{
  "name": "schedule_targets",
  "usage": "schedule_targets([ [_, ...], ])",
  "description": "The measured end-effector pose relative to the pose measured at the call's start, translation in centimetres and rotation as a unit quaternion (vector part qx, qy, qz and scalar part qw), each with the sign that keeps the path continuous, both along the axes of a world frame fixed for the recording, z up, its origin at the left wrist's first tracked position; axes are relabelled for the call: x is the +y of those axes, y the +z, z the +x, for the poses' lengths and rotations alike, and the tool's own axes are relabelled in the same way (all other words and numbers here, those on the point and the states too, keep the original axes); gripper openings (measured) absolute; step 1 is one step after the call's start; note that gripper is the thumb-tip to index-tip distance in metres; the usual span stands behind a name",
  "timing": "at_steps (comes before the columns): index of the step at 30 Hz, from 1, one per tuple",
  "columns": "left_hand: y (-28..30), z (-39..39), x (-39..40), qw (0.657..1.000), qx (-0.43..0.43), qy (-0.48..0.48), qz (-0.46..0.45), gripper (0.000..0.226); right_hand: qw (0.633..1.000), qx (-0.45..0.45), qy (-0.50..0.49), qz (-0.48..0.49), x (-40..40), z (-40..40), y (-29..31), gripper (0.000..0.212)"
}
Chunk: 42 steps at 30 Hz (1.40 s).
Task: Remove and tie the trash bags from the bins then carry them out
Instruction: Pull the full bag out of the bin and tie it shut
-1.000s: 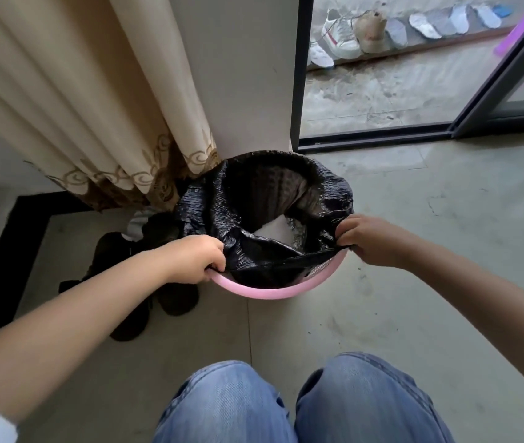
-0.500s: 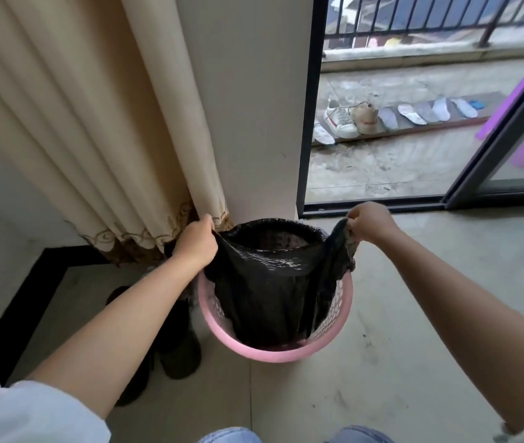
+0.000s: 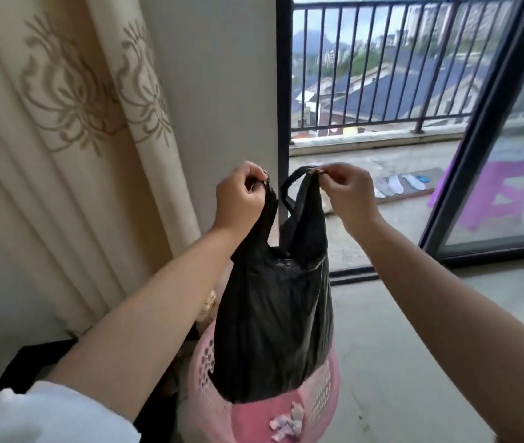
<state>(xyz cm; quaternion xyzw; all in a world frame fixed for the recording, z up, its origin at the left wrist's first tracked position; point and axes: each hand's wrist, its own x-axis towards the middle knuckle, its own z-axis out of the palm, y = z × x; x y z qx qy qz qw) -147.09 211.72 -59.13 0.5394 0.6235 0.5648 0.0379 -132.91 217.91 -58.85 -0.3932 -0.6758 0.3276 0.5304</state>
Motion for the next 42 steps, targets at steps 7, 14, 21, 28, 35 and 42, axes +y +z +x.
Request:
schedule_targets([
  [7,7.8,8.0,4.4,0.987,0.077,-0.102,0.102,0.019,0.965,-0.023,-0.22,0.14,1.3,9.1,8.8,0.022],
  [14,4.3,17.1,5.6,0.984,0.049,-0.163,0.057,0.024,0.93,-0.155,-0.306,0.131,-1.7,17.7,5.5,0.023],
  [21,-6.7,20.2,5.1,0.983,-0.022,-0.159,-0.092,0.024,0.922,-0.228,-0.312,0.023,-2.7,21.5,-6.4,0.022],
  [28,-19.4,23.0,2.9,0.947,-0.059,-0.185,-0.256,0.015,0.911,-0.139,-0.313,-0.231,-5.8,25.8,-17.6,0.019],
  [35,-24.5,23.2,3.2,0.81,-0.198,-0.189,-0.519,0.019,0.864,-0.232,-0.2,-0.4,-6.0,28.9,-22.1,0.027],
  [42,-23.2,21.9,4.6,0.826,-0.077,-0.14,-0.54,0.026,0.93,-0.147,-0.202,-0.269,-4.0,29.6,-21.1,0.039],
])
